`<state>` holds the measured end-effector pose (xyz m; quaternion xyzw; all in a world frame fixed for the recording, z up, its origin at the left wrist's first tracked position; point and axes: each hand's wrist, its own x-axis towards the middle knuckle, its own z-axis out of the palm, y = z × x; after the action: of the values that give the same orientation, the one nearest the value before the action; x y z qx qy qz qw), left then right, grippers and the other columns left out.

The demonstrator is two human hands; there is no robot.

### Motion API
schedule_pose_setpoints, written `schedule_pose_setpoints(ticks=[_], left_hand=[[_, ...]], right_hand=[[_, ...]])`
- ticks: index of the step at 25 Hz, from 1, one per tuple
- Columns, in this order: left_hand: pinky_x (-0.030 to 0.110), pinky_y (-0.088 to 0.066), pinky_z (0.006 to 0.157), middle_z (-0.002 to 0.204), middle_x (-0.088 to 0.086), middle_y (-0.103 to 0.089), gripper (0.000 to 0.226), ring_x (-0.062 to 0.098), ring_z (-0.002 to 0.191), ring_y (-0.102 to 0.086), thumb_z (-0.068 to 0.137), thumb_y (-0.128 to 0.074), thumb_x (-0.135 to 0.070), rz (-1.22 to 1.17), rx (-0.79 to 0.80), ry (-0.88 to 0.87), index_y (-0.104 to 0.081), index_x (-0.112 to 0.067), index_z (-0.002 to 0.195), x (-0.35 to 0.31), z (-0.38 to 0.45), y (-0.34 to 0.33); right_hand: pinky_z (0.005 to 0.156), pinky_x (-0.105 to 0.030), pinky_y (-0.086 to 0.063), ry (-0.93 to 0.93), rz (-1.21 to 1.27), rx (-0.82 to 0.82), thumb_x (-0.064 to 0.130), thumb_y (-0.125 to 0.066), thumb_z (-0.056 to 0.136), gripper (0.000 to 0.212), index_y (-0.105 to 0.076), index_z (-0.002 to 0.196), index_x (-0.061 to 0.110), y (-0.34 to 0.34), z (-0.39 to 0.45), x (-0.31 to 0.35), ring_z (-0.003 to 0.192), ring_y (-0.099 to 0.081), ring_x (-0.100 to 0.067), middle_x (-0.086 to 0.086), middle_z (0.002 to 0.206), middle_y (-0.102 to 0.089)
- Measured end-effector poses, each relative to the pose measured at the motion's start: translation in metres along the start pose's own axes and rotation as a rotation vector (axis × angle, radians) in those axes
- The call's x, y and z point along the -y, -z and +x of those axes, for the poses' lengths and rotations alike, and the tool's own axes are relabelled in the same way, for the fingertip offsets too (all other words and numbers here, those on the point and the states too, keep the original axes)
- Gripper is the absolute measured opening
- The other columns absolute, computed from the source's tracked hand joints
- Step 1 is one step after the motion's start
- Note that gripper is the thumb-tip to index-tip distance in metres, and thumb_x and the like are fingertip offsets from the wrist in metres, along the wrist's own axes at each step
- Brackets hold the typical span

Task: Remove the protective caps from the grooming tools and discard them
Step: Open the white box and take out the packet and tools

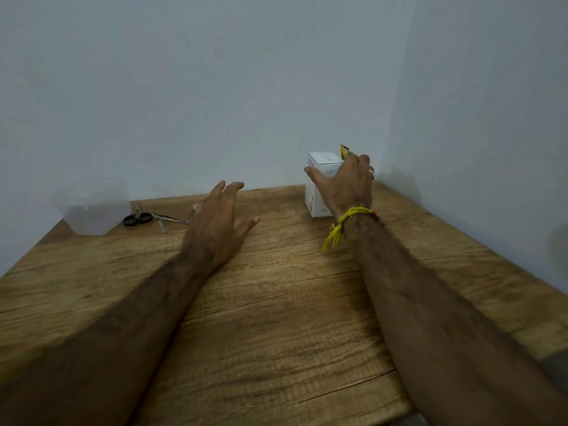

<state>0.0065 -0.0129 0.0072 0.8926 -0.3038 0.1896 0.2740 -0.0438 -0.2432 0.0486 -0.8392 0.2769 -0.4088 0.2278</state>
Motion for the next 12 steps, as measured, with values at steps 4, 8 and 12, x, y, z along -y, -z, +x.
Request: schedule_pose_setpoints(ticks=[4,8,12], left_hand=[[0.052,-0.023,0.120,0.161,0.007,-0.031,0.062,0.020,0.151,-0.021,0.098,-0.057,-0.042,-0.001,-0.002,0.005,-0.032,-0.023,0.151,0.004,-0.001,-0.001],[0.046,-0.025,0.121,0.157,0.003,-0.040,0.047,0.016,0.149,-0.026,0.101,-0.054,-0.026,-0.130,-0.122,0.017,-0.042,-0.022,0.147,0.002,-0.009,0.010],[0.042,-0.043,0.111,0.148,-0.007,-0.050,0.054,0.006,0.139,-0.042,0.096,-0.065,-0.029,-0.438,-0.223,-0.024,-0.045,-0.021,0.146,-0.019,-0.020,0.030]], right_hand=[[0.100,-0.043,-0.044,-0.033,0.075,-0.020,0.070,-0.071,0.076,0.100,-0.041,0.146,0.006,0.005,-0.002,0.005,0.127,-0.046,-0.034,-0.013,0.136,-0.047],[0.098,-0.042,-0.048,0.084,0.171,-0.233,0.027,-0.062,0.093,0.042,-0.061,0.129,0.006,0.035,-0.005,0.025,0.117,-0.055,-0.033,-0.014,0.123,-0.059],[0.076,-0.028,-0.058,0.083,0.552,0.136,-0.003,-0.057,0.081,0.031,-0.078,0.096,0.015,0.037,-0.042,0.058,0.090,-0.072,-0.023,-0.008,0.096,-0.075]])
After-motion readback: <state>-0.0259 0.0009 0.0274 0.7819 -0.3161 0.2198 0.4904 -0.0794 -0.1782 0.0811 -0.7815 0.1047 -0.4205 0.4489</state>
